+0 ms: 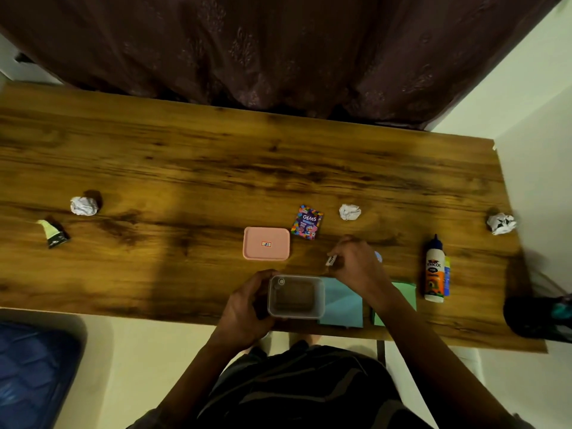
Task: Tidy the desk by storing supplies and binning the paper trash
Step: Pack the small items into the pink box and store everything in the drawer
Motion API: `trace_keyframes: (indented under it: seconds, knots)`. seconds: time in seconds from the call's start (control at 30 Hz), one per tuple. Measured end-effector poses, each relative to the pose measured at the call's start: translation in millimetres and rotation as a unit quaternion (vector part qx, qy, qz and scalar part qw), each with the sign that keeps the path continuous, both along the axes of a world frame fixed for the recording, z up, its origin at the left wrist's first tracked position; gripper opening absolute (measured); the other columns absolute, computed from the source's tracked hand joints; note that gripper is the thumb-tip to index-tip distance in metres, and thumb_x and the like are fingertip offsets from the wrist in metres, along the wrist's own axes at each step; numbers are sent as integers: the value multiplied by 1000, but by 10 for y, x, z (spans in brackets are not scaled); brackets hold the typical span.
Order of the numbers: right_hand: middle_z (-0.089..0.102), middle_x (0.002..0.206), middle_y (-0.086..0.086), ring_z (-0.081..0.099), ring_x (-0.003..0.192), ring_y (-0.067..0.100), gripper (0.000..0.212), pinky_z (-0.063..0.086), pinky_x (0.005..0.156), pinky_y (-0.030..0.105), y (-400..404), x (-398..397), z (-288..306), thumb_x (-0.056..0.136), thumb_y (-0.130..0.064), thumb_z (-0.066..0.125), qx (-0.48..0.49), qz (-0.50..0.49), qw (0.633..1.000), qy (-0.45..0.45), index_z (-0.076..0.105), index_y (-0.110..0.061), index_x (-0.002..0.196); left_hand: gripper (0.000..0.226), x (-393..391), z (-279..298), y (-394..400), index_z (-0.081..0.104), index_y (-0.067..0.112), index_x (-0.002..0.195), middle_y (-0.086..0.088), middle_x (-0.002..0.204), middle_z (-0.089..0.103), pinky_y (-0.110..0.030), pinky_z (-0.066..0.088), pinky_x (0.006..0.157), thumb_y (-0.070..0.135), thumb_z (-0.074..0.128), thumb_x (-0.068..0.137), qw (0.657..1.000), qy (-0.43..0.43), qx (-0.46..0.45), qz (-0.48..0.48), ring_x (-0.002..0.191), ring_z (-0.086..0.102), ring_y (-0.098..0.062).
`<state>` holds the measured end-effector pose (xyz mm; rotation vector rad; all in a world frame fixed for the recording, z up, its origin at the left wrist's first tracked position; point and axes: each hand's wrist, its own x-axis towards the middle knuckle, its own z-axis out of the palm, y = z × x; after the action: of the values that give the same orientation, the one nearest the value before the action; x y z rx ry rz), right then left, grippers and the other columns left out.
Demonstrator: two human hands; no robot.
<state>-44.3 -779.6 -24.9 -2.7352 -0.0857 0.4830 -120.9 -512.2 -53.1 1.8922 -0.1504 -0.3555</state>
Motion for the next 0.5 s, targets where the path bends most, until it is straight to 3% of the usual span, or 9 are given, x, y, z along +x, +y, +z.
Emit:
trace_keyframes:
  seconds: [0.07,0.17,0.23,0.37,0.43,0.5]
  knots:
    - [75,104,2,71,92,16,36,48,73,14,-12,-39,27,73,-24,88,42,-38,998,-23,78,-17,106,72,-1,15,-6,54,21,137,16,123,71,-30,60,94,10,90,75,1000,-1,-1,1,116,69,-6]
    - [75,101,-9,69,87,1,47,55,76,16,20,-134,229,72,-27,90,153,-126,979,-52,73,-25,116,71,0,28,-9,55,20,137,16,124,71,-27,59,95,12,90,76,1000,-1,-3,0,117,68,-6]
    - [75,99,-15,70,84,-1,45,55,74,14,101,-213,479,72,-28,91,252,-187,949,-44,73,-26,113,71,5,31,-7,55,19,136,16,123,71,-25,58,95,11,90,75,1000,-3,-2,4,116,69,-5]
    - [78,94,-2,72,63,18,32,54,49,28,348,-393,833,73,-21,91,387,-228,884,128,74,-20,101,71,-2,-3,0,55,17,136,15,123,72,-26,59,95,9,90,75,1000,-8,1,5,116,69,-6]
    - [78,96,-3,72,63,17,35,52,49,27,477,-487,807,69,-22,93,366,-190,893,179,74,-22,99,73,-2,-24,-3,56,17,136,12,122,73,-29,60,93,9,92,73,1000,-6,0,7,114,70,-7]
    - [76,97,-11,72,78,4,41,57,66,26,597,-561,709,64,-28,94,298,-134,934,143,74,-28,99,75,0,-26,-13,57,18,135,13,119,74,-29,60,91,9,94,71,1000,0,-3,12,111,72,-7]
